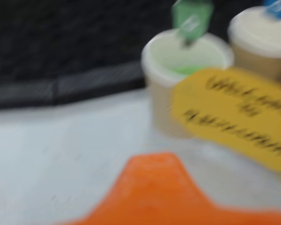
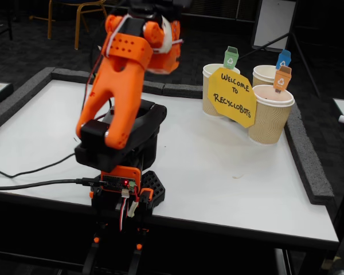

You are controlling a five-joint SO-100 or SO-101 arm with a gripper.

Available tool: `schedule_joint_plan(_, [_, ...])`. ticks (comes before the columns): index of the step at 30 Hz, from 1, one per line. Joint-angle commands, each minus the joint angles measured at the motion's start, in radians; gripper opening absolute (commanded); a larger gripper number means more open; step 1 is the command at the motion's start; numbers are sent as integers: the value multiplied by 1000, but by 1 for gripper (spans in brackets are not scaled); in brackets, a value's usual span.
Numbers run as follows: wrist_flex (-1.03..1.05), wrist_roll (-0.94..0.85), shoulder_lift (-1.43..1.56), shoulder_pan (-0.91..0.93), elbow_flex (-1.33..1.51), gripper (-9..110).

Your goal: Sort rubbish by color.

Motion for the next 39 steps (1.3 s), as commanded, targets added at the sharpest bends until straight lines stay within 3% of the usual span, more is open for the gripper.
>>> schedule_joint_plan(1, [-126, -20, -28, -91, 107, 0])
schedule_joint_plan(11, [-405, -20, -28, -110, 472, 1])
schedule_joint_plan(39, [-365, -9, 5, -153, 578, 0])
